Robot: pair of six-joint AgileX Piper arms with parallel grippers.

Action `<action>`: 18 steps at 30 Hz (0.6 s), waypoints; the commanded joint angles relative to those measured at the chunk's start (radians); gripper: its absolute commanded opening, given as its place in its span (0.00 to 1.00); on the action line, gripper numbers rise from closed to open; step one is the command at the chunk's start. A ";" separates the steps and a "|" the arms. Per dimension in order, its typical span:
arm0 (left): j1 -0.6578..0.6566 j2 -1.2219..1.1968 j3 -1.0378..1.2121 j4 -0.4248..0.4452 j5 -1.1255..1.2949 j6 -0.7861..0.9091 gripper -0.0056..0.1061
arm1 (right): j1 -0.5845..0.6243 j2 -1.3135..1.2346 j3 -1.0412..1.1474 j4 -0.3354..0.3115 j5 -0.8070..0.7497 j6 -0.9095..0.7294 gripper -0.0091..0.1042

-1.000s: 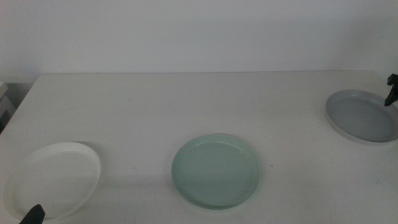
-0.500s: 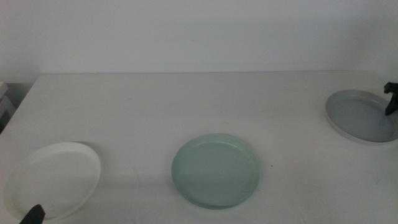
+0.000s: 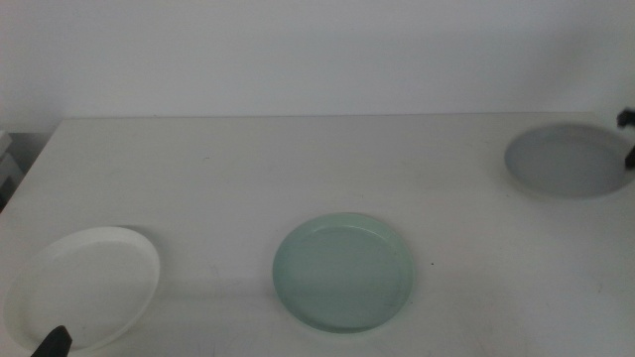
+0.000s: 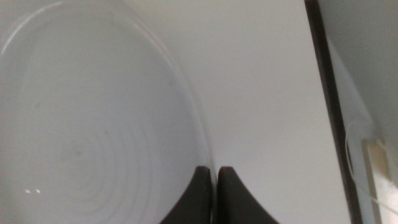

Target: Stack the three bowls on top of each other.

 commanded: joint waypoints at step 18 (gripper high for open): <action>-0.001 -0.010 -0.005 -0.010 -0.079 -0.006 0.91 | 0.552 -0.517 0.392 0.108 -0.123 -0.004 0.07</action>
